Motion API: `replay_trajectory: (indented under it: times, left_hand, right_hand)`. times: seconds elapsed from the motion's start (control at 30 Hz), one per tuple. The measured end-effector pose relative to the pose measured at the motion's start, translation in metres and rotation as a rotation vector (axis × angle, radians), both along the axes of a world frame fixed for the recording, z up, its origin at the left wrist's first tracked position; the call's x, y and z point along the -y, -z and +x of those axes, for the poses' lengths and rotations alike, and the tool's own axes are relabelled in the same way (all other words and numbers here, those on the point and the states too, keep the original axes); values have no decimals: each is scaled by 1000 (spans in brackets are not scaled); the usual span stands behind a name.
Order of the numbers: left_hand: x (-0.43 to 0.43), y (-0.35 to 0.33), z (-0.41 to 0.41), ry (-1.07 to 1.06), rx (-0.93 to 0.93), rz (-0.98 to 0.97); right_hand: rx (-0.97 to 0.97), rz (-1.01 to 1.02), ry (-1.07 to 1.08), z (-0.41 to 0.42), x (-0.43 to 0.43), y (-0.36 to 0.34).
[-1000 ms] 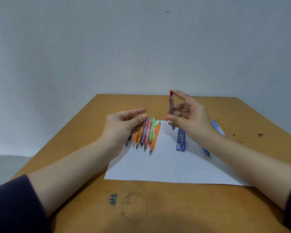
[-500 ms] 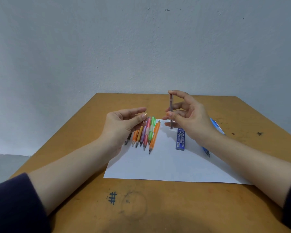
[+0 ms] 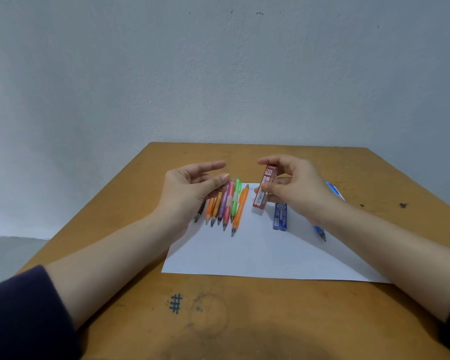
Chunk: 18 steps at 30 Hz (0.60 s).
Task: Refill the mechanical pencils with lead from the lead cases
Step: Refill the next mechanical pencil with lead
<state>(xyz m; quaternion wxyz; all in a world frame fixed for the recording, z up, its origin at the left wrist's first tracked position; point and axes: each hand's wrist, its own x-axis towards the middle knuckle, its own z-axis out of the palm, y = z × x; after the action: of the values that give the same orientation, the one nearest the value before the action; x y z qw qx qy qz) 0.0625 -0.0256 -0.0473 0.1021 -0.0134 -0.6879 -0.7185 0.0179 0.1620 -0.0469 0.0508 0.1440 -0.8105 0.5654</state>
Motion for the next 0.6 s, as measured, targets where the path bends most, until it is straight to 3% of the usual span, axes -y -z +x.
replay_trajectory:
  times: [0.1, 0.33, 0.6]
  left_hand:
    - [0, 0, -1, -11, 4, -7]
    - [0, -1, 0, -6, 0, -34]
    - [-1, 0, 0, -8, -5, -56]
  right_hand:
    - [37, 98, -25, 3, 1, -2]
    - [35, 540, -25, 8, 2, -10]
    - [-17, 749, -17, 4, 0, -8]
